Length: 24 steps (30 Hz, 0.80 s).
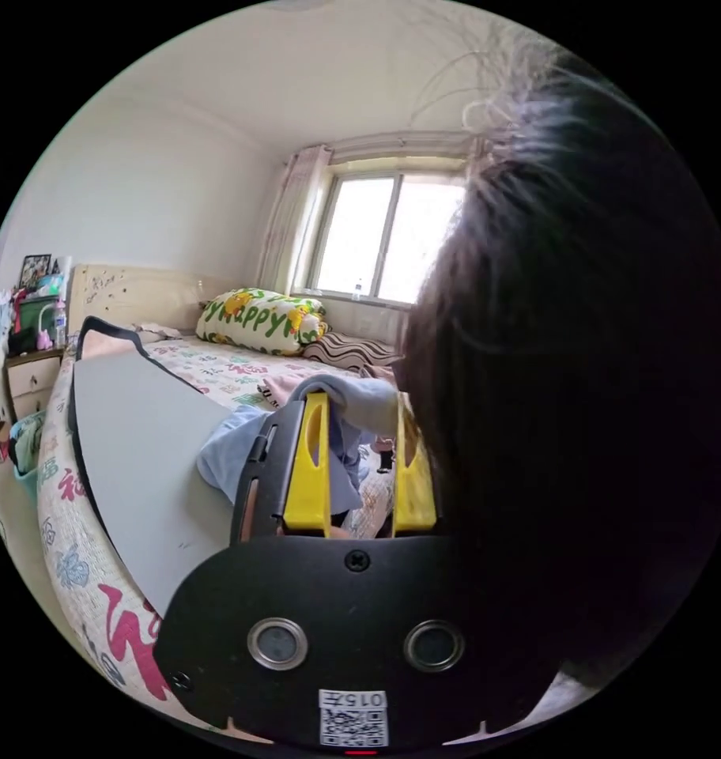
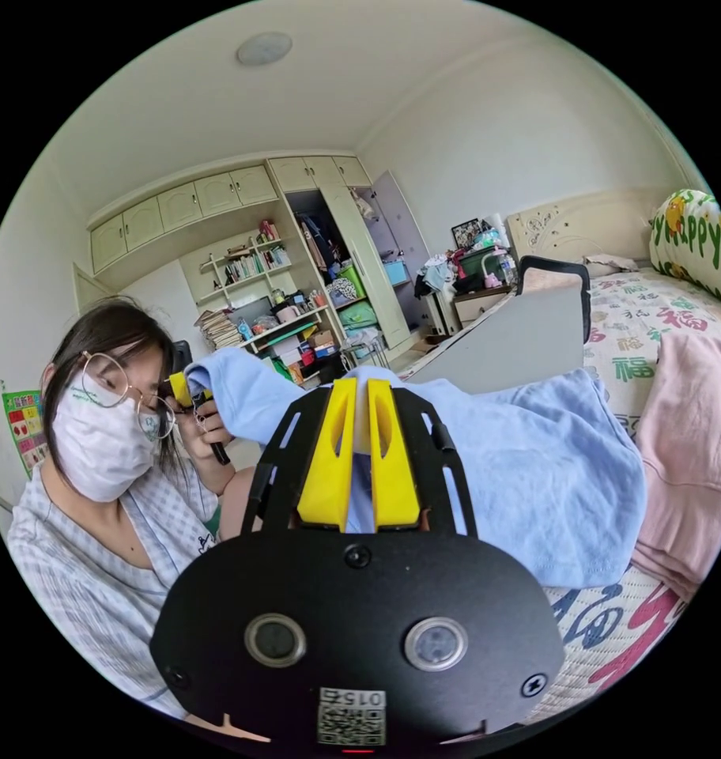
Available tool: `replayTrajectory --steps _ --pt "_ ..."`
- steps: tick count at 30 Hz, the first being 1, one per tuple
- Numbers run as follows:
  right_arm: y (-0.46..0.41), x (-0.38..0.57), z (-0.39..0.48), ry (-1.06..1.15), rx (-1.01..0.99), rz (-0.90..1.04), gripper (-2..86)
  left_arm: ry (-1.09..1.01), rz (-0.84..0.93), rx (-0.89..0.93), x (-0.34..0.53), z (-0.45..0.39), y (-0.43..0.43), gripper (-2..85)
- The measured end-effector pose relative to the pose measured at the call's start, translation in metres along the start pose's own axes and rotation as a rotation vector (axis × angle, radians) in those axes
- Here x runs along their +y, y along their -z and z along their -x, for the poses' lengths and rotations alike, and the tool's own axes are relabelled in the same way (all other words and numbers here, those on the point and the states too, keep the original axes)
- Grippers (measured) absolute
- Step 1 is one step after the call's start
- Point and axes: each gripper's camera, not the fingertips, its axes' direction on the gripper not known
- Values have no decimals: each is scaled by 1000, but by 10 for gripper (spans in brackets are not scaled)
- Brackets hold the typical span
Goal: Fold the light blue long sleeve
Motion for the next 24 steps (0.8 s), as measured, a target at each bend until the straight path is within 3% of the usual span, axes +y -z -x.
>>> replayTrajectory --steps 4,10,13,20,24 --pt "-7 -4 4 8 1 -4 26 16 -12 53 -10 3 -7 130" --pt "-13 -14 23 97 25 40 53 117 44 -37 -15 40 -34 135" --pt "-14 -19 35 134 70 89 121 145 84 -102 -16 58 -52 120" --pt "-46 -20 83 298 103 408 124 199 28 -242 -18 89 -67 7" --pt "-93 -18 114 419 -75 576 79 333 -14 -279 -9 124 -67 -3"
